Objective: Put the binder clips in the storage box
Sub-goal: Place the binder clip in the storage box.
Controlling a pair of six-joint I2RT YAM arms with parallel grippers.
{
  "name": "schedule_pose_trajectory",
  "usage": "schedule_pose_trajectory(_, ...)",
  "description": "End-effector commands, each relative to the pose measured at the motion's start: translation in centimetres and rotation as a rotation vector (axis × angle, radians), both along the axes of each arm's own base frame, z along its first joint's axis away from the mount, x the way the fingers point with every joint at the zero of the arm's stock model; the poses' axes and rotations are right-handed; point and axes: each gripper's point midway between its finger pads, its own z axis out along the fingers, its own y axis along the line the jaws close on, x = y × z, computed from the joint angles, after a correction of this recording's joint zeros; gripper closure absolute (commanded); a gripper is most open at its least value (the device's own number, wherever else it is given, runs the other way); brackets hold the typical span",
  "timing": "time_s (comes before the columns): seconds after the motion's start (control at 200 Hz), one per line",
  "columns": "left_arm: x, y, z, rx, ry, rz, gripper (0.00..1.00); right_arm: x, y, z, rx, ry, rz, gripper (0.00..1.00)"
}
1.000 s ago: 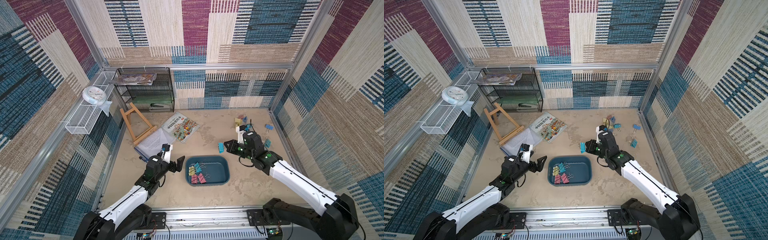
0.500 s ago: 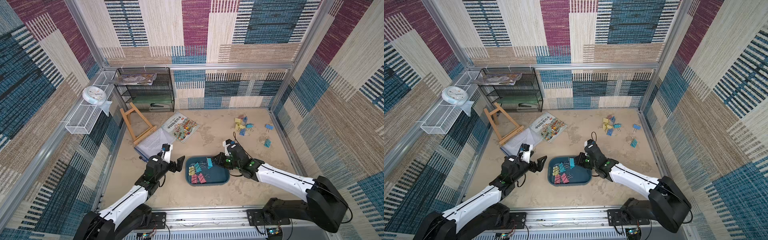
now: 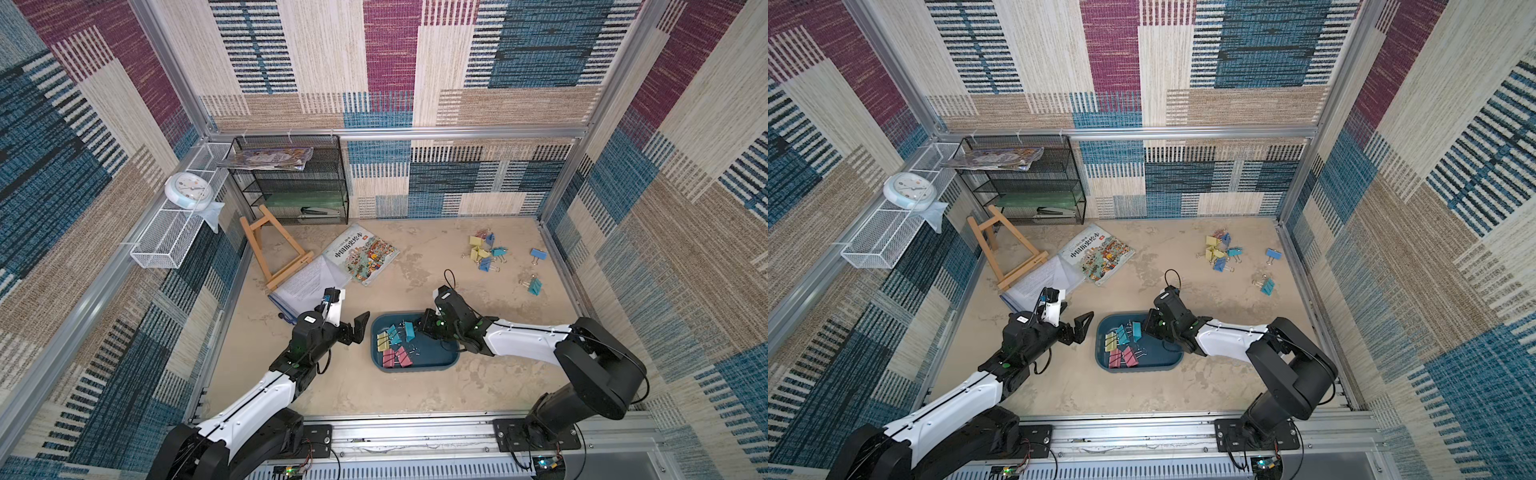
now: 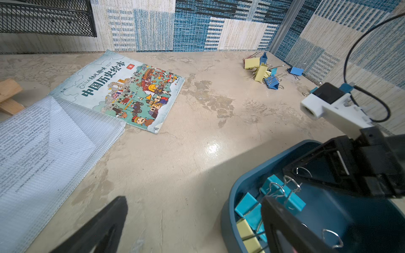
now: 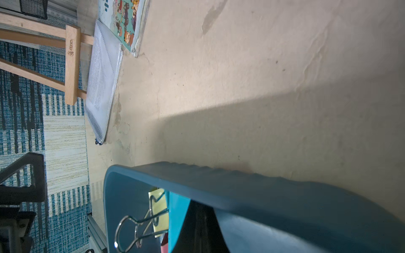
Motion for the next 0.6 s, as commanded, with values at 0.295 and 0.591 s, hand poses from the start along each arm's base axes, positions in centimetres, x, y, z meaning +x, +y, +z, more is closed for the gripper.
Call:
schedule_pose_trajectory(0.295,0.2,-0.2,0.6,-0.002,-0.017,-0.007,0.01,-0.9,-0.1,-1.2,-0.037,0.022,-0.002,0.76)
schedule_pose_trajectory(0.591,0.2,-0.2,0.6,-0.004,-0.017,-0.01,0.01,-0.8,-1.6,1.0,-0.154,-0.032,0.02,0.47)
